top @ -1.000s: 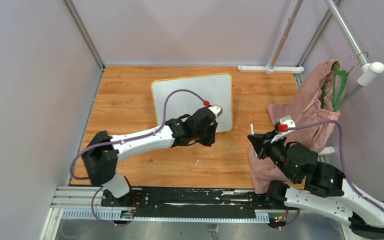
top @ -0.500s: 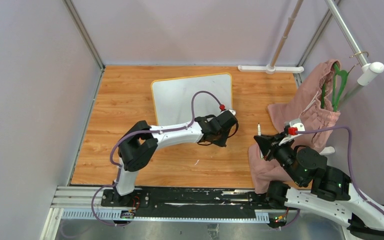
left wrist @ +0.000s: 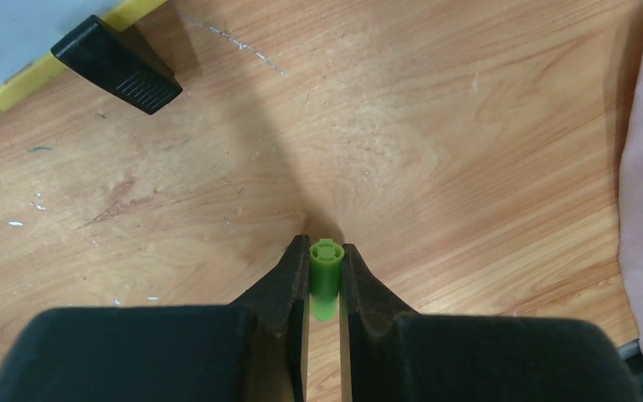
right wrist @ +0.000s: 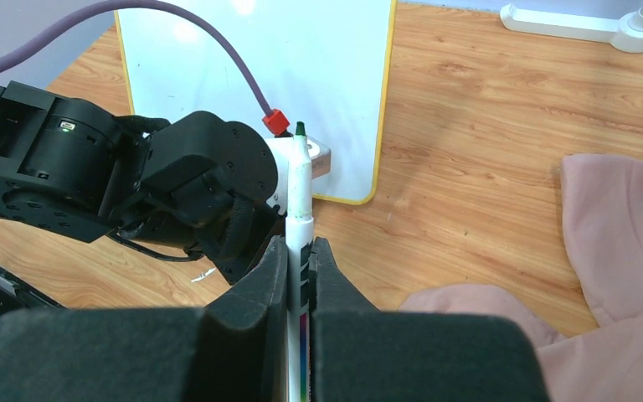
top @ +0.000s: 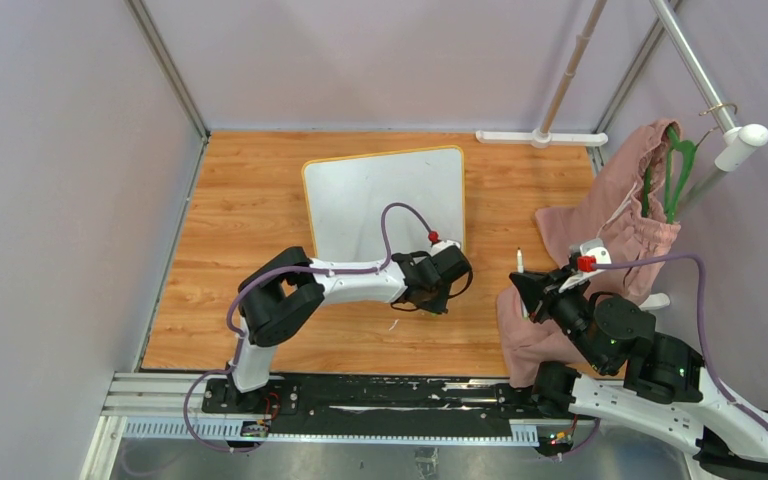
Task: Write a sentence on the whiteboard
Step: Place the pen cap at the center of the board.
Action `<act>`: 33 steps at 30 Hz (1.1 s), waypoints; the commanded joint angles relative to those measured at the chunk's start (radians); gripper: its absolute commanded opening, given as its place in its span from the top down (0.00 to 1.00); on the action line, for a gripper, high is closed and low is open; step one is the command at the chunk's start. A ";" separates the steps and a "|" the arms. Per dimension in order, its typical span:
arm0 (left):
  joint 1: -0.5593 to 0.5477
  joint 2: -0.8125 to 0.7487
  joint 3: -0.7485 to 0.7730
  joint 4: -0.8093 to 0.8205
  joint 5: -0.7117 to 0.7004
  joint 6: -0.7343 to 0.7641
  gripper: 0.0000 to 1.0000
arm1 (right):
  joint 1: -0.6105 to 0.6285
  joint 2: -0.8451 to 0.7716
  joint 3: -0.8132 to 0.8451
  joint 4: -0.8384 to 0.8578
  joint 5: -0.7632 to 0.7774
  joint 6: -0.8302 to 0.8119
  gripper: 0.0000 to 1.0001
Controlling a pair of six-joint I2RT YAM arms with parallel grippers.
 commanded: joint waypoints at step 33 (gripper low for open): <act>-0.011 -0.093 -0.072 0.006 -0.075 -0.047 0.56 | 0.008 0.022 0.014 -0.025 -0.004 0.023 1.00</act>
